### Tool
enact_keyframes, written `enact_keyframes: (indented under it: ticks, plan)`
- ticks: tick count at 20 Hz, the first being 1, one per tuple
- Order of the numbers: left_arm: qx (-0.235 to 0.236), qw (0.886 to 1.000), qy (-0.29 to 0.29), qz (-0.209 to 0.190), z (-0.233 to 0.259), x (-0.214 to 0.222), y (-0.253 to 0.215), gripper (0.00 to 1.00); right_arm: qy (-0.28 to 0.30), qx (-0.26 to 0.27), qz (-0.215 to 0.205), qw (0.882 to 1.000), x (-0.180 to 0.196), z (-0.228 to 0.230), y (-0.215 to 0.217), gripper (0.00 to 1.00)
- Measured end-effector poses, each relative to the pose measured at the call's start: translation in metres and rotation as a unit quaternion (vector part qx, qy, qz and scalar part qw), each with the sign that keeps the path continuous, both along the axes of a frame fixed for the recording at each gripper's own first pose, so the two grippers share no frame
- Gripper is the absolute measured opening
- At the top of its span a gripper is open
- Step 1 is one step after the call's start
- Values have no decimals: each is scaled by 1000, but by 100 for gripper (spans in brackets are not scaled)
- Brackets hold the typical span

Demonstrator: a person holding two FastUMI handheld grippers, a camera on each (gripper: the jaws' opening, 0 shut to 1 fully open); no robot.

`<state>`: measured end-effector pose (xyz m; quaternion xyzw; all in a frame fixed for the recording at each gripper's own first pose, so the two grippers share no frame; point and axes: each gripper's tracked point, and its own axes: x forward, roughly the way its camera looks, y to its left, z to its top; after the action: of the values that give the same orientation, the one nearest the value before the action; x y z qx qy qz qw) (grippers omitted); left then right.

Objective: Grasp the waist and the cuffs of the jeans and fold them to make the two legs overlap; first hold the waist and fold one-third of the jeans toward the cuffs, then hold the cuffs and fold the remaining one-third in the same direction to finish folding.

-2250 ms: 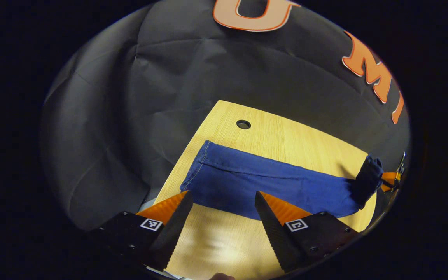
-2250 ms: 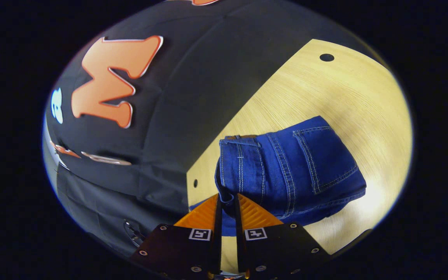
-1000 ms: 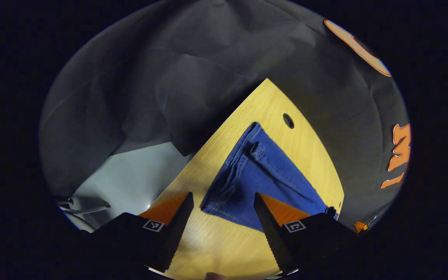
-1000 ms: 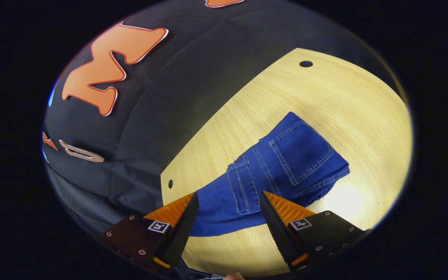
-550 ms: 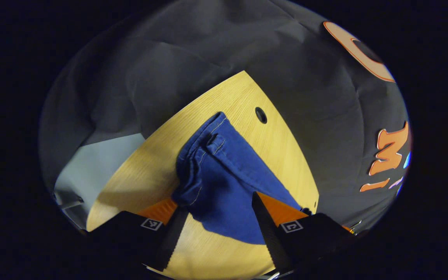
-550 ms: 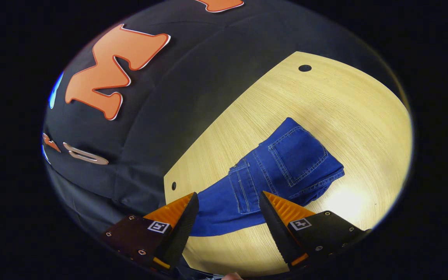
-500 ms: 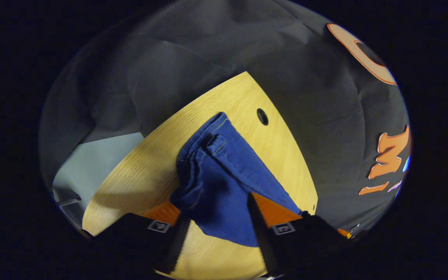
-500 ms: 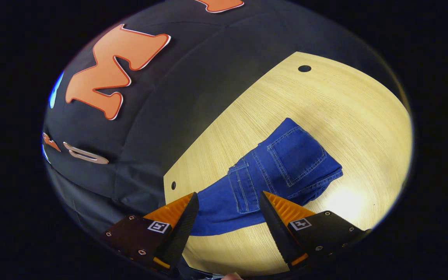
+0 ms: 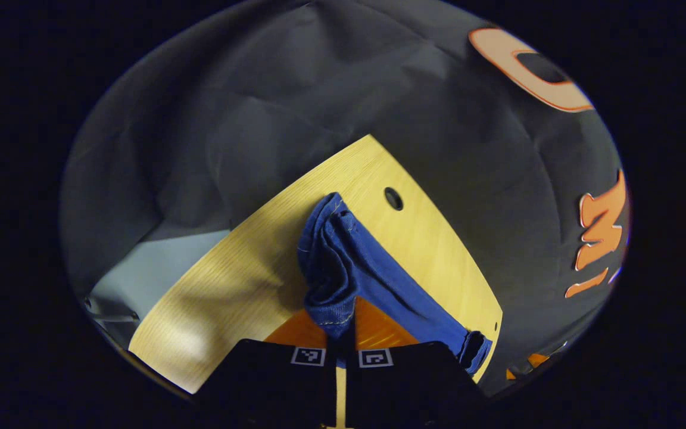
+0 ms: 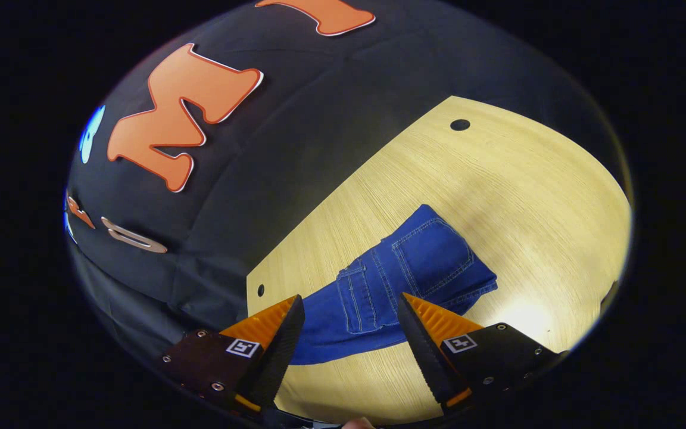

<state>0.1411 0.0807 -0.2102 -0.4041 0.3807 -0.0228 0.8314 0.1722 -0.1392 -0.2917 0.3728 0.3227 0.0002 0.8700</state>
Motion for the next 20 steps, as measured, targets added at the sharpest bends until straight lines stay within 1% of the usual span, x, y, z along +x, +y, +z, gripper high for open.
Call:
enact_keyframes:
  ticks: [2, 5, 10, 14, 20]
  plan:
    - [22, 999, -32, -9, 29, 1, -5, 6, -8, -5, 5, 1000, 1, 4, -6, 96]
    - [36, 996, -73, -23, 70, -6, -16, 6, -15, -21, 14, 1000, 1, 8, -17, 97]
    - [48, 989, -131, -50, 147, -14, -64, 6, -26, -37, 23, 999, 2, 14, -37, 98]
    - [52, 981, -167, -77, 195, -16, -111, 6, -38, -54, 33, 997, 2, 18, -50, 98]
    - [65, 968, -201, -138, 246, -18, -199, 6, -57, -98, 56, 992, 1, 19, -65, 98]
